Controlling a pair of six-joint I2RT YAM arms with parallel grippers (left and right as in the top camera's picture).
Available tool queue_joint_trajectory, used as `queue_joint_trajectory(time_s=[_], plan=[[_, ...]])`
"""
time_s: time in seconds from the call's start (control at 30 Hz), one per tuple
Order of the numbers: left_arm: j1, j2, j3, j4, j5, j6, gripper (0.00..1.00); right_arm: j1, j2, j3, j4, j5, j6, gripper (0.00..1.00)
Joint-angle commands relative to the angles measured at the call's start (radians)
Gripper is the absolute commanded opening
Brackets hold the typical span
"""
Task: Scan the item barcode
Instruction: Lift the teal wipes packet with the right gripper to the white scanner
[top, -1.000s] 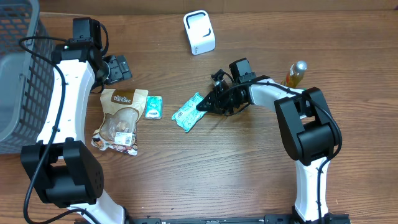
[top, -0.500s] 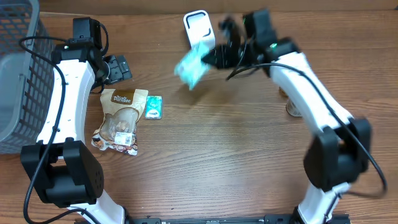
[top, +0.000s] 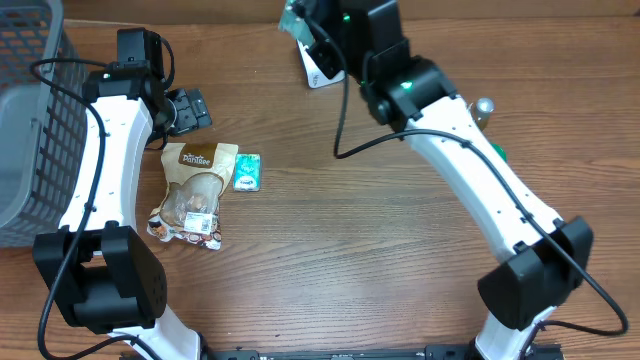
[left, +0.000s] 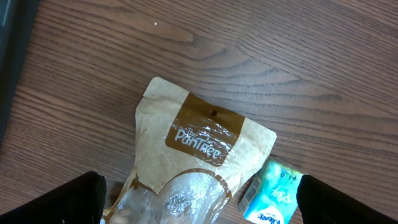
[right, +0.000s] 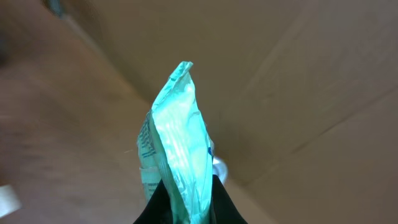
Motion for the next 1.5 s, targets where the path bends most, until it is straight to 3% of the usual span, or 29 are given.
queue_joint_trajectory(time_s=[0.0, 0.17, 0.4, 0.57, 1.3, 1.47], plan=[[-0.006, -0.010, 0.008, -0.002, -0.013, 0.000, 0.99, 0.010, 0.047, -0.002, 0.080, 0.181, -0.157, 0.04], [-0.006, -0.010, 0.008, -0.002, -0.013, 0.001, 1.00, 0.006, 0.152, -0.002, 0.205, 0.277, -0.246, 0.04], [-0.006, -0.010, 0.008, -0.002, -0.013, 0.001, 1.00, 0.006, 0.284, -0.002, 0.387, 0.352, -0.482, 0.04], [-0.006, -0.010, 0.008, -0.002, -0.013, 0.001, 1.00, 0.006, 0.331, -0.002, 0.495, 0.381, -0.549, 0.04], [-0.006, -0.010, 0.008, -0.002, -0.013, 0.000, 1.00, -0.003, 0.453, -0.002, 0.507, 0.254, -0.535, 0.04], [-0.006, -0.010, 0.008, -0.002, -0.013, 0.000, 1.00, -0.001, 0.453, -0.002, 0.480, 0.249, -0.451, 0.04]])
